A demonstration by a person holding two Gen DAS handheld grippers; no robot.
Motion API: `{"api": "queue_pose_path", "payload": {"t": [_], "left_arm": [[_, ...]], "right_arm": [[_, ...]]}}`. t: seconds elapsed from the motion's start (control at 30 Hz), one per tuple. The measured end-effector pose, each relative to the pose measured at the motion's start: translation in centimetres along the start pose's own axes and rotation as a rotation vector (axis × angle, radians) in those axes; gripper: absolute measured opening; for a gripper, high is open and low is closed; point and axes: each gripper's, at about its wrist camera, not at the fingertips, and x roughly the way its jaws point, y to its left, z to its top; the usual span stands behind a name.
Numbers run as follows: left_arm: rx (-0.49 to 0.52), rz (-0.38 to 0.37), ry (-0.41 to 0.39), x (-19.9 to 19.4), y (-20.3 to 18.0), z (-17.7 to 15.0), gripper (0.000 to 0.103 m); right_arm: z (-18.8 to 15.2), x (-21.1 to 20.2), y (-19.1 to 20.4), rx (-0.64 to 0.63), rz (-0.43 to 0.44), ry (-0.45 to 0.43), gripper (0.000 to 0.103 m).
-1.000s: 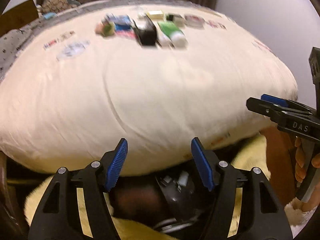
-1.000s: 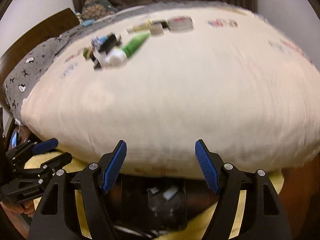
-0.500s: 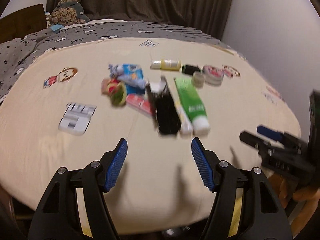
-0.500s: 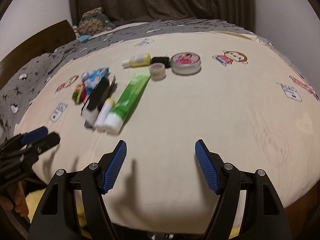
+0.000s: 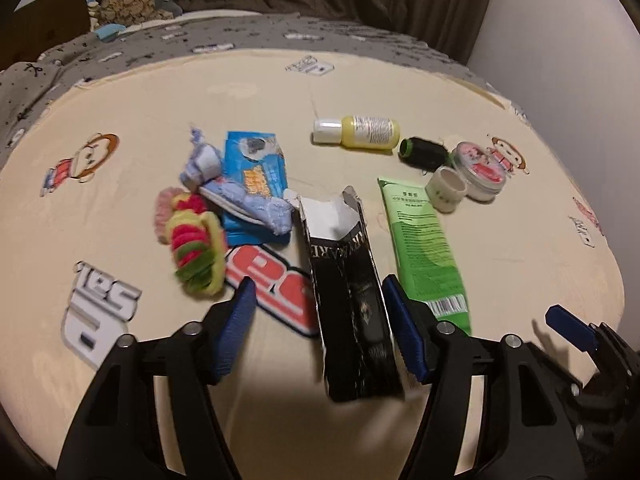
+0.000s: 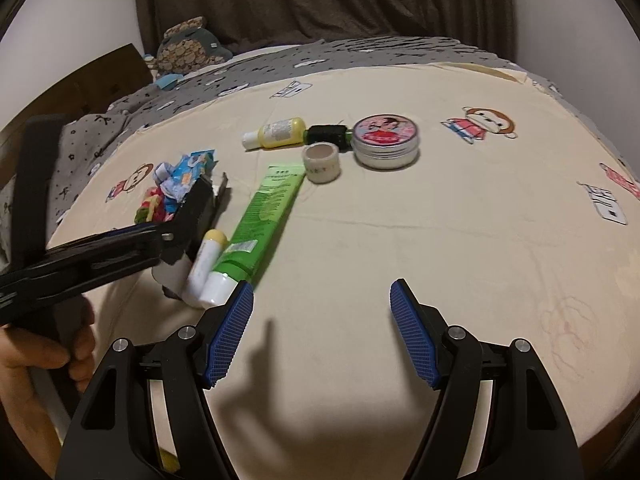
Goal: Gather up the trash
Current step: 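Grasp the black packet with left tool while right tool grasps green tube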
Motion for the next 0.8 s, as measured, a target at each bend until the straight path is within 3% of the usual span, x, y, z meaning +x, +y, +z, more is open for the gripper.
{"api": "queue_pose_path", "payload": {"t": [0.07, 0.1, 0.2, 0.4, 0.5, 0.6, 0.8], "left_arm": [[0.003, -0.018, 0.013, 1.0, 0.1, 0.2, 0.04], [0.002, -0.02, 0.011, 1.2, 0.2, 0.3, 0.024], [0.005, -0.049, 0.004, 0.8, 0.9, 0.4, 0.023], [0.025, -0.024, -0.037, -1.2, 2.4, -0.1, 0.022], [0.036, -0.01, -0.054, -2.4, 2.9, -0.7, 0.023], [0.033, -0.007, -0.061, -3.2, 3.5, -1.3, 0.023], [0.007, -0.012, -0.074, -4.4, 4.1, -2.3, 0.023]], "right_arm": [[0.2, 0.6, 0.4, -0.002, 0.014, 0.009, 0.072], [0.2, 0.9, 0.5, 0.0, 0.021, 0.015, 0.072], [0.8, 1.8, 0.8, 0.005, 0.036, 0.024, 0.072], [2.4, 4.3, 1.6, 0.033, 0.091, 0.058, 0.07], [2.7, 6.1, 2.8, 0.015, 0.098, 0.092, 0.058], [2.9, 6.7, 3.7, 0.006, 0.107, 0.102, 0.038], [2.7, 7.7, 6.4, -0.084, 0.023, 0.076, 0.025]]}}
